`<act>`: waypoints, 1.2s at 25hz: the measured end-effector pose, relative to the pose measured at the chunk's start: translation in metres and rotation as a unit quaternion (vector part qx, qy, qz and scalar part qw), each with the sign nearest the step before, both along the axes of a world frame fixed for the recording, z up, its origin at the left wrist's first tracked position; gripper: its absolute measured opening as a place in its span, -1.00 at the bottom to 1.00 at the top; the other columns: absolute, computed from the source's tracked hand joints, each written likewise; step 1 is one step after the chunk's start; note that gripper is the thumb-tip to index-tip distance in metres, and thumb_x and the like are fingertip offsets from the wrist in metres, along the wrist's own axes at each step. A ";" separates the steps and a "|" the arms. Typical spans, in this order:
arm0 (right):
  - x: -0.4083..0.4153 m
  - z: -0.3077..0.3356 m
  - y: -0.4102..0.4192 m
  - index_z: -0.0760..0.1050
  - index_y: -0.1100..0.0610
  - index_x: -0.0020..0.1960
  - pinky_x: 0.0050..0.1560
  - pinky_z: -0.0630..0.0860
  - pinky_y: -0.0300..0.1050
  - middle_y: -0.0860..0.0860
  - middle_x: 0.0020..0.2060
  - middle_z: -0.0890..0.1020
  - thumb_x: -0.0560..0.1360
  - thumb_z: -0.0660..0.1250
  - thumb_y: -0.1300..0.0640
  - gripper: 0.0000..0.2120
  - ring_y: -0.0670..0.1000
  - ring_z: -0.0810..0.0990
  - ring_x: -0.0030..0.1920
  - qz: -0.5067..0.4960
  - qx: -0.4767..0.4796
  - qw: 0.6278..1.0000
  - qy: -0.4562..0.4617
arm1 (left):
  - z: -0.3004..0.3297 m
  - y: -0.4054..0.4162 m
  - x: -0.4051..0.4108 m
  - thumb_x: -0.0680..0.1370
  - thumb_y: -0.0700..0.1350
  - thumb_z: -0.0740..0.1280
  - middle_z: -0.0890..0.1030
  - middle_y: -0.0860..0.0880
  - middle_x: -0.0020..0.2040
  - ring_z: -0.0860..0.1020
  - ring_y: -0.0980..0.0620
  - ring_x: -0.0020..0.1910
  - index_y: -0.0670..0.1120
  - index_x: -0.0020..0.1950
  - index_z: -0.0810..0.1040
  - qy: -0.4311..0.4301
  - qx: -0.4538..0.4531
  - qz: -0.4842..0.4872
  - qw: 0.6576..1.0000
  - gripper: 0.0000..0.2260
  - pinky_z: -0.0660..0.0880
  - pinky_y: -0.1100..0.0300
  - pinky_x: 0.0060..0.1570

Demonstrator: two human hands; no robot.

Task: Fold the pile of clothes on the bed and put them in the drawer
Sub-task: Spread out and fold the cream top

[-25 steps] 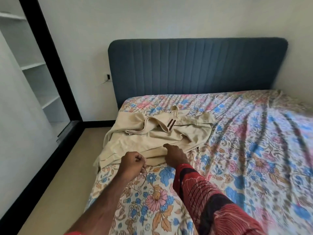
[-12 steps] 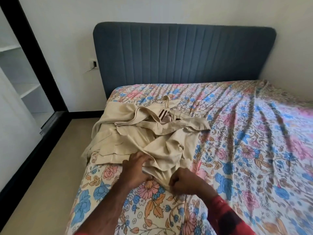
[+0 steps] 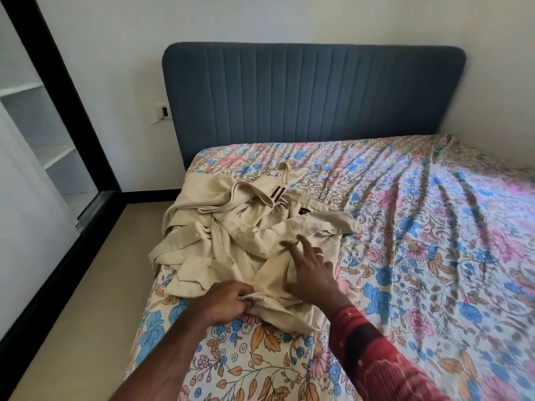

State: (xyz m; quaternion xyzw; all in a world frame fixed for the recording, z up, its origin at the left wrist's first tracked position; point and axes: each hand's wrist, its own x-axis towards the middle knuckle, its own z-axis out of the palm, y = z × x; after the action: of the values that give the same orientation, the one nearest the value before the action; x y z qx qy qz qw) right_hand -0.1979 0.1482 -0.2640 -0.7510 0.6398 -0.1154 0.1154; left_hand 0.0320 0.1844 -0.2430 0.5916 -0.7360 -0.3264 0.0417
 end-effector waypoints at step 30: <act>0.048 0.066 -0.125 0.61 0.01 0.13 0.09 0.53 0.08 0.02 -0.04 0.69 0.36 0.38 -0.35 -0.47 0.03 0.60 -0.08 0.123 0.130 0.980 0.086 | 0.013 -0.130 0.045 0.62 -0.16 0.25 0.57 -0.01 0.11 0.52 -0.11 0.18 0.04 0.12 0.56 0.012 -0.310 0.253 0.917 -0.84 0.43 -0.12 0.15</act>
State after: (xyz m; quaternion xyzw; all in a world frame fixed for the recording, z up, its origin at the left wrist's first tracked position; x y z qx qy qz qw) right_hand -0.1498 0.0229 -0.1976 -0.8095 0.5599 0.0483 0.1698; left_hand 0.0770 0.0539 -0.2300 0.7114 -0.6255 -0.0679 0.3130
